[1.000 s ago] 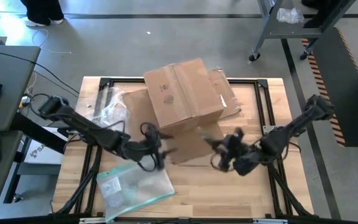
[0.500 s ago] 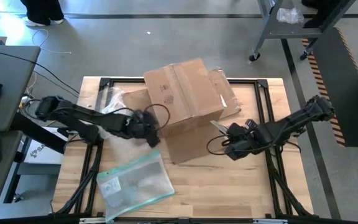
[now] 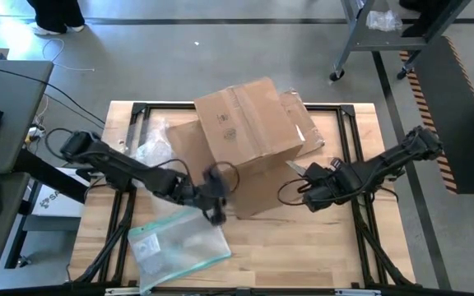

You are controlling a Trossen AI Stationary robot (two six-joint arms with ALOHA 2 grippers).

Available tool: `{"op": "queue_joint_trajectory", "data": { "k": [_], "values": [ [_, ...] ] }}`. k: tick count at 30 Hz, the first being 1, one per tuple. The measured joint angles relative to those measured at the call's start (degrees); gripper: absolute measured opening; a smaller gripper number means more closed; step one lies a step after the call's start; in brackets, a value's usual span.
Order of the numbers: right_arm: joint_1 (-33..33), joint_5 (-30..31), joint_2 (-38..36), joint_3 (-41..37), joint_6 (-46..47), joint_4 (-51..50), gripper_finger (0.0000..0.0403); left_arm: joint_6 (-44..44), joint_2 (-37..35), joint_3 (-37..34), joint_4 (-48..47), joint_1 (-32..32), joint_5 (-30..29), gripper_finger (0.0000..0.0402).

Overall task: Unpack boxes
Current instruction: Break down cardboard box until it is fully flat

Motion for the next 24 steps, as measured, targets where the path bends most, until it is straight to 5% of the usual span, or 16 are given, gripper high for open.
{"op": "queue_joint_trajectory", "data": {
  "k": [3,9,15,19,24],
  "values": [
    [-1.36,0.14,1.02,0.01,-0.31,0.63,0.0117,-1.15,-0.67,4.92,-14.83,3.78,-9.13,0.0046],
    [-3.58,0.83,3.30,0.01,-3.50,2.90,0.0117,1.42,-0.62,5.37,-30.26,17.62,-7.02,0.0005],
    [-3.11,1.03,3.17,0.01,-3.97,4.28,0.0117,8.92,-1.14,1.31,-24.08,22.83,1.61,0.0002],
    [-2.07,1.08,3.17,0.01,-3.54,4.11,0.0117,6.35,-0.49,-0.05,-17.35,18.79,11.17,0.0000],
    [-0.54,1.10,3.15,0.01,-2.43,1.99,0.0117,0.90,-0.93,0.48,-9.14,12.25,11.65,0.0000]
  ]
}}
